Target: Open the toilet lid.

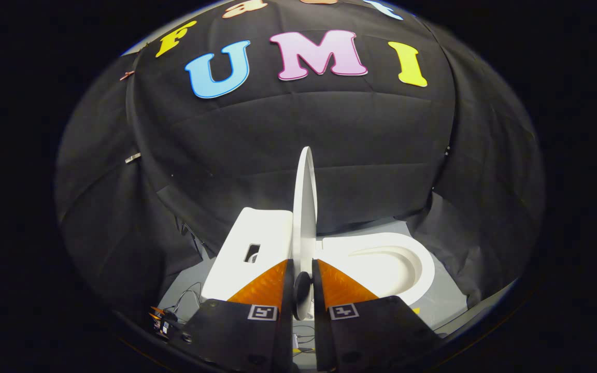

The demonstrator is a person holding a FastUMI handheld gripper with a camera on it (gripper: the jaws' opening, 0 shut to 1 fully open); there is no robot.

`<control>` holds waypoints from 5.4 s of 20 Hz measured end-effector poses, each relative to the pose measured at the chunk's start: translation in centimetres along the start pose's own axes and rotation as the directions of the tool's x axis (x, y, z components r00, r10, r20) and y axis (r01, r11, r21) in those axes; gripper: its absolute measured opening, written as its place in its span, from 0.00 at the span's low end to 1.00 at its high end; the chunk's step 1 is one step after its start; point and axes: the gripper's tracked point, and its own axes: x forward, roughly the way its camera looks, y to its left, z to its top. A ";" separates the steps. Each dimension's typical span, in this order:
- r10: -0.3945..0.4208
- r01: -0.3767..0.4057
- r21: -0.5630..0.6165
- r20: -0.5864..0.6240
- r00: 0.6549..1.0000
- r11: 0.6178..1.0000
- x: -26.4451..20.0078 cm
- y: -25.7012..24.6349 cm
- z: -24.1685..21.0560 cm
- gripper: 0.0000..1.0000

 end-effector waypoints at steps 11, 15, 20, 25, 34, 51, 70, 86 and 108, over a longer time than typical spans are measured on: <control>0.011 -0.007 -0.127 0.033 0.999 0.992 1.5 7.2 -1.3 0.23; 0.016 -0.010 -0.170 0.033 0.999 0.985 1.9 9.3 -2.0 0.24; 0.003 0.004 -0.223 0.031 1.000 0.975 2.1 10.2 -2.3 0.24; -0.011 0.018 -0.226 0.032 0.999 0.974 1.9 9.6 -2.1 0.23; 0.027 -0.006 -0.260 0.075 0.997 0.965 -0.5 9.7 -0.8 0.30; 0.130 -0.054 -0.265 0.281 0.951 0.963 -10.0 6.6 4.1 0.99; 0.098 0.000 -0.177 0.543 0.834 0.984 -23.8 -8.8 10.7 0.98; -0.017 0.099 -0.093 0.641 0.767 0.991 -29.6 -22.1 10.5 0.98; -0.038 0.125 -0.085 0.660 0.751 0.989 -33.1 -23.1 9.4 0.98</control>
